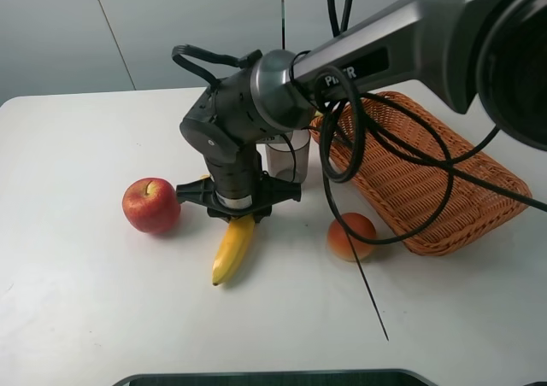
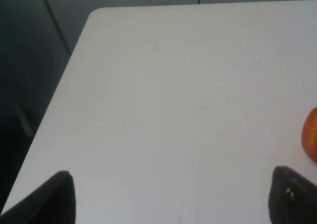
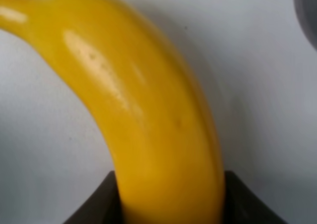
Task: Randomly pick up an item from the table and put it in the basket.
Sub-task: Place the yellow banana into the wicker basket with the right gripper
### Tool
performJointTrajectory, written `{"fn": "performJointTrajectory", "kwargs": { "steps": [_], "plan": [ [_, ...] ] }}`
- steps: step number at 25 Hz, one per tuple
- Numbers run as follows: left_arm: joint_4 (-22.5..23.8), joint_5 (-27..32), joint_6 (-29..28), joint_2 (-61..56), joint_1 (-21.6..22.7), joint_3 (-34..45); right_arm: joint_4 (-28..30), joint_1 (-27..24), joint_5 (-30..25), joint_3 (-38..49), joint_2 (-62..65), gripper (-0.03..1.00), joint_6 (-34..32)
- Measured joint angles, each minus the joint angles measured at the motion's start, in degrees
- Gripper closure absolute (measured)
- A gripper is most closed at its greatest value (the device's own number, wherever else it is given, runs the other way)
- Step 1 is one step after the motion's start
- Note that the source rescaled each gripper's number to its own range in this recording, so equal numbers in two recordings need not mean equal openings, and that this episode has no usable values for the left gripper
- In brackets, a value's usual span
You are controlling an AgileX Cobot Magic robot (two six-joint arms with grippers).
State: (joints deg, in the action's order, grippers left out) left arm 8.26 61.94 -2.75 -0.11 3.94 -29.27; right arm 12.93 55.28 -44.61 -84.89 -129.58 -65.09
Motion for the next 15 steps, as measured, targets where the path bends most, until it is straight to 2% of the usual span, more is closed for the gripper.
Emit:
{"fn": "performJointTrajectory", "kwargs": {
  "steps": [9,15],
  "plan": [
    [0.0,0.0,0.0,0.0,0.0,0.0,-2.0,0.0,-0.1,0.0,0.9,0.96,1.3],
    [0.0,0.0,0.0,0.0,0.0,0.0,-4.8,0.0,-0.2,0.0,5.6,0.96,7.2]
  ]
}}
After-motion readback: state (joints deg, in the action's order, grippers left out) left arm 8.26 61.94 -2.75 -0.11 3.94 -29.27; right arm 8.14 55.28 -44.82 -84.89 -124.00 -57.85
